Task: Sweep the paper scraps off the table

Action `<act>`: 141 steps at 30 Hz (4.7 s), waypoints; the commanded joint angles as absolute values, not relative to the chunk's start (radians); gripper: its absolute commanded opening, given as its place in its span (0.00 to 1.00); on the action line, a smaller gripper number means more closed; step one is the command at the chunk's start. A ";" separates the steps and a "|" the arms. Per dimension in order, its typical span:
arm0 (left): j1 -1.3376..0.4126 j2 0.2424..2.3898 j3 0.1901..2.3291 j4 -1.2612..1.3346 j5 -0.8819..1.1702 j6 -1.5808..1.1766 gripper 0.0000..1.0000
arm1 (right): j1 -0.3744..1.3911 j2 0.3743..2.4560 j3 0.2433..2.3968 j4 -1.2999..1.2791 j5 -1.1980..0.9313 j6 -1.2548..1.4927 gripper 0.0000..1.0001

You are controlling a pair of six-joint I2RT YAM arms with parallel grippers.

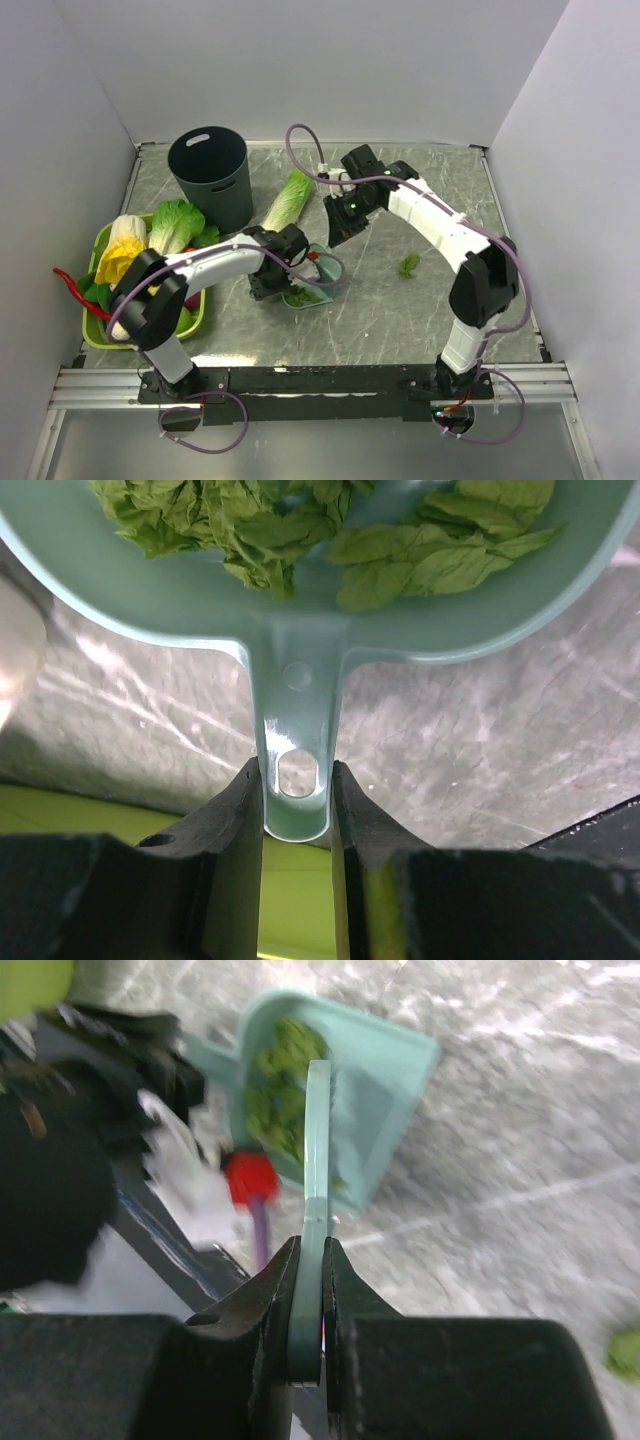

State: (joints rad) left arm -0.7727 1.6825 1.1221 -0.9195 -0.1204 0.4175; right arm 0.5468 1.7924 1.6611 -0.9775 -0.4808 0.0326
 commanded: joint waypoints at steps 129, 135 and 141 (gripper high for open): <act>0.106 1.650 1.879 -0.457 -0.345 1.675 0.01 | 0.486 1.654 1.557 -0.870 -0.262 -0.130 0.00; 0.112 1.606 1.790 -0.408 -0.344 1.710 0.01 | 0.488 1.661 1.563 -0.868 -0.268 -0.129 0.00; 0.117 1.631 1.857 -0.460 -0.357 1.666 0.01 | 0.495 1.671 1.575 -0.871 -0.267 -0.127 0.00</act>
